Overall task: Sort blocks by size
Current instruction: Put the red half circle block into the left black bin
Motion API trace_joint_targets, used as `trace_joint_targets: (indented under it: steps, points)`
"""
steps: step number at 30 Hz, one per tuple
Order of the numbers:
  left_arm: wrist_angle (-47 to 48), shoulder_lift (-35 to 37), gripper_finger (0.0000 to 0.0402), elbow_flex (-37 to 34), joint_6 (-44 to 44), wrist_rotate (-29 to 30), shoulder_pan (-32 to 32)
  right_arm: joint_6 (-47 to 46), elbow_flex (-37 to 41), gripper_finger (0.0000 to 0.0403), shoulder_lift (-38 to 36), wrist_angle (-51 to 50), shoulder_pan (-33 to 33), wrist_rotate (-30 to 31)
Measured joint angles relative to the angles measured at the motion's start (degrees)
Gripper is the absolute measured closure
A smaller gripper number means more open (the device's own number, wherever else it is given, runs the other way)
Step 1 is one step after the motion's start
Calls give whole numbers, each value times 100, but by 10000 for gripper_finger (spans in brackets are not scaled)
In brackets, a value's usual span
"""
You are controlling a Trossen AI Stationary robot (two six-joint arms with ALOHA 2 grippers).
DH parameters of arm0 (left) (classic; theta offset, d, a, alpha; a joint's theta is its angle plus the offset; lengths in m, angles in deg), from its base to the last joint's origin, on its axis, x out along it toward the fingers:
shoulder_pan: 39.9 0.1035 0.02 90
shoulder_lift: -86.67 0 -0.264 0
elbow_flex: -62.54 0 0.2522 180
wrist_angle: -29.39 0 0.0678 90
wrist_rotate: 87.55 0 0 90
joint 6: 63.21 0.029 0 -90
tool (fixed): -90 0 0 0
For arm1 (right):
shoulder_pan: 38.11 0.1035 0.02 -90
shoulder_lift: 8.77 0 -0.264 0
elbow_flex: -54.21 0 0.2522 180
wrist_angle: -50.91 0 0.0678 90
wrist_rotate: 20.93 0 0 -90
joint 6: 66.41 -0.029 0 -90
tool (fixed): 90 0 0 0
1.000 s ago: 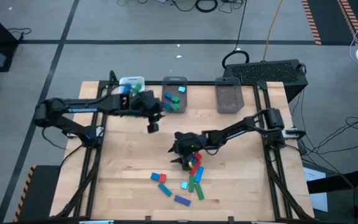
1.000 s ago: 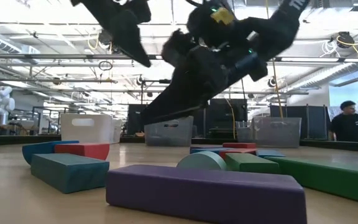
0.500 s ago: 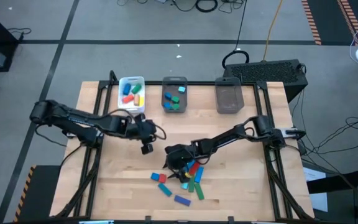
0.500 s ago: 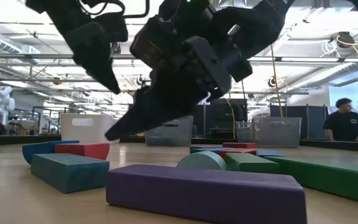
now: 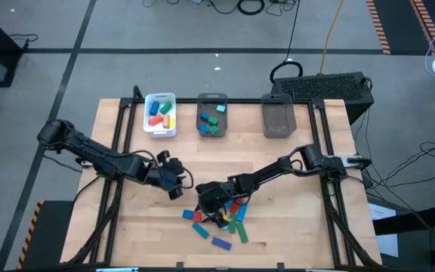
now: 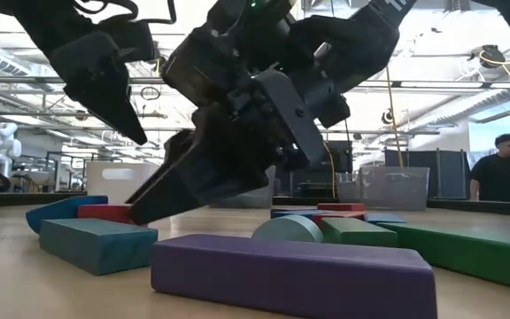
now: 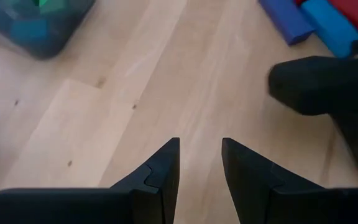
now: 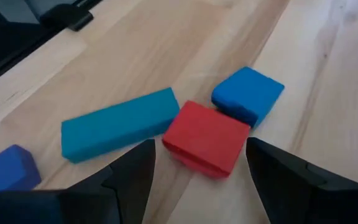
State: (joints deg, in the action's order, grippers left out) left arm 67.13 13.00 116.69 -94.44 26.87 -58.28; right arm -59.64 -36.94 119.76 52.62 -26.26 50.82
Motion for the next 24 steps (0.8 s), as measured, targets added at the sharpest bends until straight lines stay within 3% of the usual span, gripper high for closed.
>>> trace_joint_targets:
  steps: [24]
  points:
    - [-255,-4,278,0,1,514,-292,506,-152,163,236,-30,-12,-96]
